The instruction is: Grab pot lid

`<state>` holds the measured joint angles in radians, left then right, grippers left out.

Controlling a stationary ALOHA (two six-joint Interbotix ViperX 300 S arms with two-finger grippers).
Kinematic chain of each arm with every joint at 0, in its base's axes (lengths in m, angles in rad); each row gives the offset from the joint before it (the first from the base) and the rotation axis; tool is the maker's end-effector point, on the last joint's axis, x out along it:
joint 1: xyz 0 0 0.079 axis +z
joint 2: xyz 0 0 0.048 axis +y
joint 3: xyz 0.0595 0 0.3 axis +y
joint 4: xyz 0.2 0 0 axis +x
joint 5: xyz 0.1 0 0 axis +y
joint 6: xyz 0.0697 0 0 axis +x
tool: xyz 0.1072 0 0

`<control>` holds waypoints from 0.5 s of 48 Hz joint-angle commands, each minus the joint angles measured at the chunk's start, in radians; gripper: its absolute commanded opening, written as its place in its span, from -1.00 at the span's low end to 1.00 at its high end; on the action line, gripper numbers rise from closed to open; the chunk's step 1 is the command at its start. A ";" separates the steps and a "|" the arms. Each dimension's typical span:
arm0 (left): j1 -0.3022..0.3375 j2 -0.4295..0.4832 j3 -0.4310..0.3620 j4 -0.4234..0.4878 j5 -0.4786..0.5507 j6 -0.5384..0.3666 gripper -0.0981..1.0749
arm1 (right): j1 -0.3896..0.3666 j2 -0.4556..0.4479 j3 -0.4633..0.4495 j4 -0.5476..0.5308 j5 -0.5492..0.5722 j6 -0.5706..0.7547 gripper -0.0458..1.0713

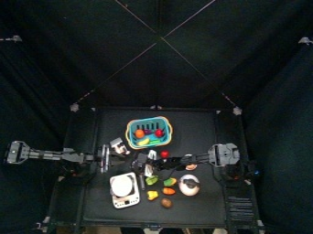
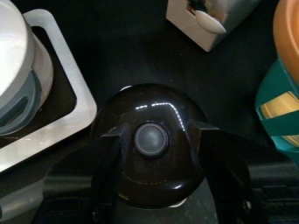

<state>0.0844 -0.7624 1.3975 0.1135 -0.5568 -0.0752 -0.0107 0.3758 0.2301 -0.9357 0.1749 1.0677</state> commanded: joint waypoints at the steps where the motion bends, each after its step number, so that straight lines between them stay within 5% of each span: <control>1: -0.003 -0.002 -0.023 0.021 -0.006 -0.003 0.43 | -0.008 -0.014 -0.026 0.002 -0.002 -0.002 0.67; 24: -0.002 0.000 -0.026 0.028 -0.009 0.002 0.42 | -0.006 -0.002 -0.021 0.025 -0.002 -0.002 0.42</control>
<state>0.0828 -0.7639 1.3959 0.1396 -0.5568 -0.0736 -0.0123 0.3942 0.2286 -0.9173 0.1764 1.0661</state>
